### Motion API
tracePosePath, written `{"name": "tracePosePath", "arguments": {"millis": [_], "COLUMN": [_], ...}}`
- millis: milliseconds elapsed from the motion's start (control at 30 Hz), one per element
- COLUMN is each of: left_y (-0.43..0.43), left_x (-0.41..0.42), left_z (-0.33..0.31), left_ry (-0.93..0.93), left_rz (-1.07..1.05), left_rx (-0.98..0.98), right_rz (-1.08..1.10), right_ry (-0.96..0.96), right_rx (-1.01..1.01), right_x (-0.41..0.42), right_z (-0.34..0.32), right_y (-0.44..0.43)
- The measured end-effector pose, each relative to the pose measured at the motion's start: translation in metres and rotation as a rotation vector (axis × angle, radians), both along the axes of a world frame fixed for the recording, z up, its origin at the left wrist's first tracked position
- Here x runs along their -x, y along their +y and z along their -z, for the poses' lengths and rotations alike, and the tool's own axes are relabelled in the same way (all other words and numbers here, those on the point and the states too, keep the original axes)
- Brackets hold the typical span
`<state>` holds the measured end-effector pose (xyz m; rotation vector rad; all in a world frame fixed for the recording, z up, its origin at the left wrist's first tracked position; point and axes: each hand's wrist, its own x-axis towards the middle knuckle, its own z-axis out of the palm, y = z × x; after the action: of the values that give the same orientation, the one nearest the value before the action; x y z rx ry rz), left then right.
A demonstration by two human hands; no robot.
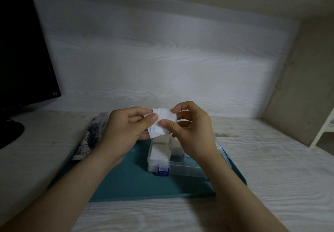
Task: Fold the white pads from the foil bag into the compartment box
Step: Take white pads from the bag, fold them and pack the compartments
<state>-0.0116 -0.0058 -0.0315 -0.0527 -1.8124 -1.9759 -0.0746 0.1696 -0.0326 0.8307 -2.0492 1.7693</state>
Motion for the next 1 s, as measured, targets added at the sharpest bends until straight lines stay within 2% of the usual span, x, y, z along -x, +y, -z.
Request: {"name": "tracePosePath", "arguments": {"millis": [300,1000], "left_y": [0.0004,-0.0010], "left_x": [-0.0016,0.0041], "left_z": [0.0000,0.0057], "left_ry": [0.015,-0.006], "left_rz": [-0.024,0.000], "left_rx": [0.037,0.096], "right_rz": [0.119,0.134], "right_ry": [-0.025,-0.109], "right_rx": [-0.059,-0.059], "right_x": [-0.0003,0.0010], "right_z": [-0.0026,-0.0036], "right_y": [0.0041,0.0054]}}
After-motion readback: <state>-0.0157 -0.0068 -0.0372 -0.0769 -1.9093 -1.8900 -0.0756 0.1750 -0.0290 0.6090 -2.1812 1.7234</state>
